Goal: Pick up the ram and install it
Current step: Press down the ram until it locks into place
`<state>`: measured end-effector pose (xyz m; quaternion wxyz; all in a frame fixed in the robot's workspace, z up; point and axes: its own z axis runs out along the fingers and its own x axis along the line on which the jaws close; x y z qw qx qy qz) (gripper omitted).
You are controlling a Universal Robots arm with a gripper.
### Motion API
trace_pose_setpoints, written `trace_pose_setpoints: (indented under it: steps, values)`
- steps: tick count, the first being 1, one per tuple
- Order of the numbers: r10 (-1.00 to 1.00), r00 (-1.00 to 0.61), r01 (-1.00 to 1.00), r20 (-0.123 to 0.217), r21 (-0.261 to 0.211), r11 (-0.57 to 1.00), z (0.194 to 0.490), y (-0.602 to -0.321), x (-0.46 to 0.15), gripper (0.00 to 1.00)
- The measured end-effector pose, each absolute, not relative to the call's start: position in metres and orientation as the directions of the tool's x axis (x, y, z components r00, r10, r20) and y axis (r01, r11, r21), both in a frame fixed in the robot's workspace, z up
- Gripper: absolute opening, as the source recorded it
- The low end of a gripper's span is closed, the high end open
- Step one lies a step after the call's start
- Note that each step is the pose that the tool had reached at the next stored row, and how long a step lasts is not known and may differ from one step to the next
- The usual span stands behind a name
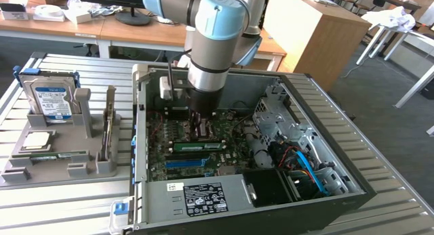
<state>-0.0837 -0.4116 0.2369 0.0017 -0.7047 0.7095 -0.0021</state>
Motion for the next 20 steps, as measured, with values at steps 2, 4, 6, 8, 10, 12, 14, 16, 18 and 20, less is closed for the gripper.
trace_pose_setpoints:
  steps: [2,4,6,8,10,12,14,16,18,20]
  values:
    - [-1.0,-0.007,-1.0,0.0,-0.005,0.007,0.2369,-0.4116,-0.0837,0.1]
    - [-1.0,-0.007,-1.0,0.0,-0.005,0.007,0.2368,-0.4116,-0.0837,0.1]
    - [-1.0,-0.007,-1.0,0.0,-0.006,0.007,0.2359,-0.4115,-0.0837,0.1]
    - [-1.0,-0.007,-1.0,0.0,-0.005,0.007,0.2347,-0.4116,-0.0837,0.1]
    - [-1.0,-0.007,-1.0,0.0,-0.006,0.007,0.233,-0.4116,-0.0837,0.1]
    - [-1.0,-0.007,-1.0,0.0,-0.006,0.007,0.2312,-0.4116,-0.0837,0.1]
    - [-1.0,-0.007,-1.0,0.0,-0.005,0.007,0.2303,-0.4116,-0.0837,0.1]
    - [-1.0,-0.007,-1.0,0.0,-0.005,0.007,0.2303,-0.4116,-0.0837,0.1]
    - [-1.0,-0.007,-1.0,0.0,-0.005,0.007,0.2302,-0.4116,-0.0837,0.1]
    - [-1.0,-0.007,-1.0,0.0,-0.006,0.007,0.2295,-0.4115,-0.0837,0.1]
